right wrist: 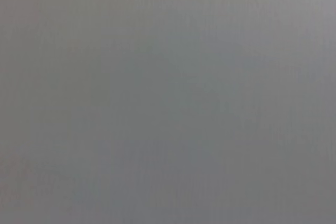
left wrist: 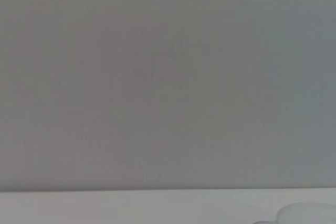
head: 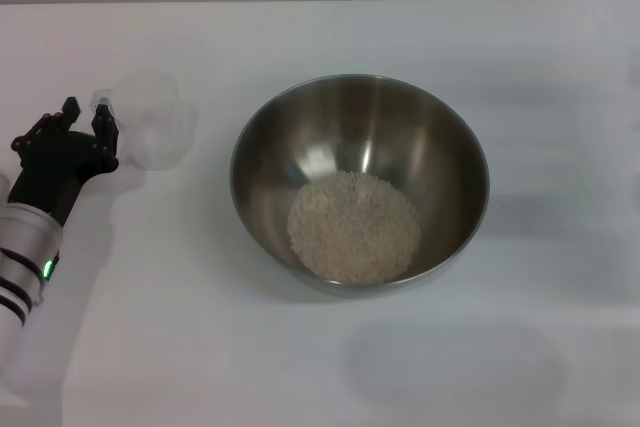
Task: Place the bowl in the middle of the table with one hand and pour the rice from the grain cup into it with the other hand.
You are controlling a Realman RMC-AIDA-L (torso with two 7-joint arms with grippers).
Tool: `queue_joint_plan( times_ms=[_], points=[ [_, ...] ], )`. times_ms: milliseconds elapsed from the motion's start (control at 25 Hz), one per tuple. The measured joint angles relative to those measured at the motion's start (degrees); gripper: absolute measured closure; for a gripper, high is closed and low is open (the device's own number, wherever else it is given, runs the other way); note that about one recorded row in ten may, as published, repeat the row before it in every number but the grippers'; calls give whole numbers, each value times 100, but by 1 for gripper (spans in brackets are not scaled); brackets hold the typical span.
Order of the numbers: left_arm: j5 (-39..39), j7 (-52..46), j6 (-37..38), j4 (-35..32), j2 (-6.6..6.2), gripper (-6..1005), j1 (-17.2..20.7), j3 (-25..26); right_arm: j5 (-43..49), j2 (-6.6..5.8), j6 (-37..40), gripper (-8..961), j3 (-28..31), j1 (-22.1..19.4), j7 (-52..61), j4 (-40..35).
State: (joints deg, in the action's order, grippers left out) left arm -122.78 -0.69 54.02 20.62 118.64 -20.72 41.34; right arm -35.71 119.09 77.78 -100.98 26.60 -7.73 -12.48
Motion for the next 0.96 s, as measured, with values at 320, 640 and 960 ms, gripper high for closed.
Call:
queue_joint_plan(
  times_ms=[320,640,960],
  points=[
    [-18,-289,482,-2,-21,550,382,-197,3,0,30,564,-8,-10,0,1],
    [-18,-925,1900,-306,-9,322,592,-736,13,24,36,564,-144,-87,14,0],
    [51,-907,2348,-314,26,306,369,-573,18,68,-73,564,-1187,-181,628,-10]
  ],
)
